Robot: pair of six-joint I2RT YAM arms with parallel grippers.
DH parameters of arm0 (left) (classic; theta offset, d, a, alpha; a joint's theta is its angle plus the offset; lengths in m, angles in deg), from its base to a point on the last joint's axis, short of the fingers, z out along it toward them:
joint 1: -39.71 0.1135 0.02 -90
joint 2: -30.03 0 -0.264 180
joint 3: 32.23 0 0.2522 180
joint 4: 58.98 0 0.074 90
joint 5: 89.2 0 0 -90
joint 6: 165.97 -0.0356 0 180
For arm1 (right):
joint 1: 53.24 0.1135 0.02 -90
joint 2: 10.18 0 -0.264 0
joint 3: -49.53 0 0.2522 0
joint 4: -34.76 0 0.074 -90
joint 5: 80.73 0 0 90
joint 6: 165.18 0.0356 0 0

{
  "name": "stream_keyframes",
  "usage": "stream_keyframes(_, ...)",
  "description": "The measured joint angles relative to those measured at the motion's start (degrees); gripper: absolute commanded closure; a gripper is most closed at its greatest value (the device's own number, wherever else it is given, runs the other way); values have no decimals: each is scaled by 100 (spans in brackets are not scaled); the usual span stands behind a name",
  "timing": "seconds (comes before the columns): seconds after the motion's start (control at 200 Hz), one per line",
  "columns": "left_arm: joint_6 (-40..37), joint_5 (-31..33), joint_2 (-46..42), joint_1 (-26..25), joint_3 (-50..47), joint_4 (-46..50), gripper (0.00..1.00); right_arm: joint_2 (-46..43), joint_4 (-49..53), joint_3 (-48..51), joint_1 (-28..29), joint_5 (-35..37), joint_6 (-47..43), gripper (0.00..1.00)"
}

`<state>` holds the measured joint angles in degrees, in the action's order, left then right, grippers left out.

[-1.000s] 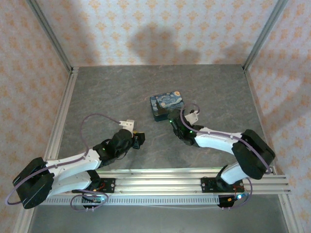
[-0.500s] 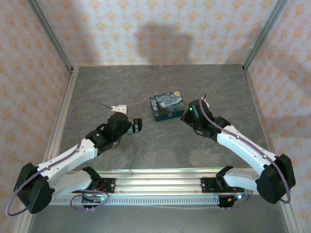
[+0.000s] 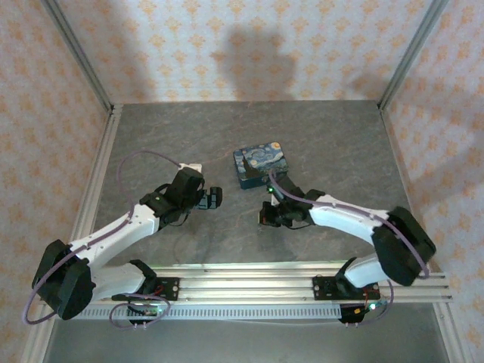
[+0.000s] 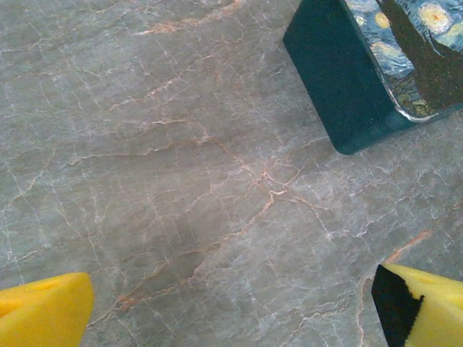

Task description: Unlock a padlock with a key

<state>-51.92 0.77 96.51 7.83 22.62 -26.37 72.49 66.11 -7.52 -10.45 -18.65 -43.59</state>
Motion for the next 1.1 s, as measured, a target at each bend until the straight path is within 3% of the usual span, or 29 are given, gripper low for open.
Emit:
stream_keyframes(0.11, 13, -20, -26, 0, -42, 48, 0, 422, -229, 0, 59, -166, -87, 100)
stream_keyframes(0.225, 48, -20, -109, 0, -81, 153, 0, 595, -267, -94, 57, -181, -240, 92)
stream_keyframes(0.29, 50, -20, -164, 0, -107, 162, 0, 640, -221, -188, 57, -118, -356, 83)
stream_keyframes(0.365, 50, -15, -225, 0, -116, 203, 0, 643, -107, -267, 57, 31, -461, 61)
stream_keyframes(0.435, 48, 7, -282, 0, -116, 258, 0, 621, 46, -328, 57, 210, -546, 49)
stream_keyframes(0.56, -44, 129, -372, 15, -81, 470, 0, 227, 483, -374, 57, 581, -704, 32)
stream_keyframes(0.661, -247, 245, -389, 170, 160, 835, 0, -345, 905, -498, 57, 894, -802, 24)
stream_keyframes(0.786, -562, 313, -411, 662, 800, 1154, 0, -1235, 1423, -824, 9, 1513, -977, 18)
stream_keyframes(0.941, -990, 411, -461, 1342, 1585, 1285, 0, -2317, 1631, -960, -310, 2835, -1167, 0)
stream_keyframes(1.101, -1517, 704, -417, 1930, 1753, 1154, 0, -2876, 1362, -588, -896, 4487, -1327, 0)
